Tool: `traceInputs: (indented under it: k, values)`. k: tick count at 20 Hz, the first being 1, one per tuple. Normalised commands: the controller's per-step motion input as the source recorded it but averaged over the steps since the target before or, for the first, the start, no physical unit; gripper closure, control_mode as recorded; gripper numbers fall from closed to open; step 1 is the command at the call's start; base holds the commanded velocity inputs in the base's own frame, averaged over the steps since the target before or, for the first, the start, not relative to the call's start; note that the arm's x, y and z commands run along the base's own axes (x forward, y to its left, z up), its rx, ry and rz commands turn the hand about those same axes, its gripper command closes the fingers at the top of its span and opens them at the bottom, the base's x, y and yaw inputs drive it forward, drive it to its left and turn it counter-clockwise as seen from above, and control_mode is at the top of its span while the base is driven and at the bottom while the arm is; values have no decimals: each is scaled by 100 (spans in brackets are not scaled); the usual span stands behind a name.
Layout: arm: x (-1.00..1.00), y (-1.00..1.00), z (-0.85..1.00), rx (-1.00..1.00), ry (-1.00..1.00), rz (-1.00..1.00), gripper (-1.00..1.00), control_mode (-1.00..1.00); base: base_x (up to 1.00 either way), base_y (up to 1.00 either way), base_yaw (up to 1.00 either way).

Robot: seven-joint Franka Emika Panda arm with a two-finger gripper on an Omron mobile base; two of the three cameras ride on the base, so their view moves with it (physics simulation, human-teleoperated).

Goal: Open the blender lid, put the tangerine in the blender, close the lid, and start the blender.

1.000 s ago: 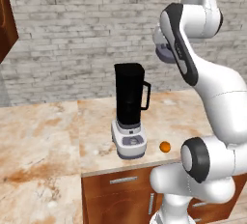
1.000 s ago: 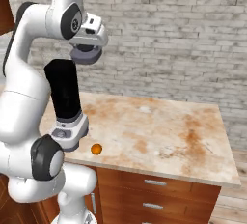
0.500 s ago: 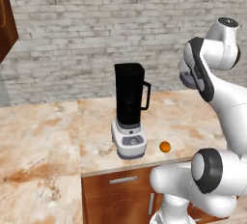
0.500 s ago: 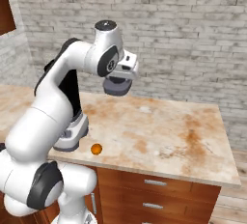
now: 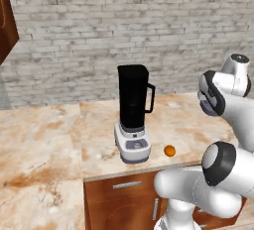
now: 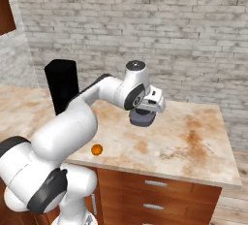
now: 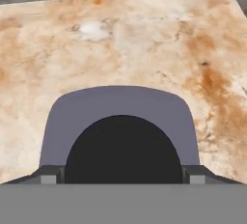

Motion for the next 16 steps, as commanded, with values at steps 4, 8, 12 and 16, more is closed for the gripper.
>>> traceInputs:
  k: [4, 8, 12, 16]
  values:
    - [44, -33, -100, -4, 11, -4, 100, -100, 0, 0, 0]
    - [38, -8, -89, -3, 6, -2, 100, -100, 0, 0, 0]
    - [3, -22, -50, 0, 0, 0, 100, -100, 0, 0, 0]
    - [3, 1, -52, 0, 2, 0, 100, -100, 0, 0, 0]
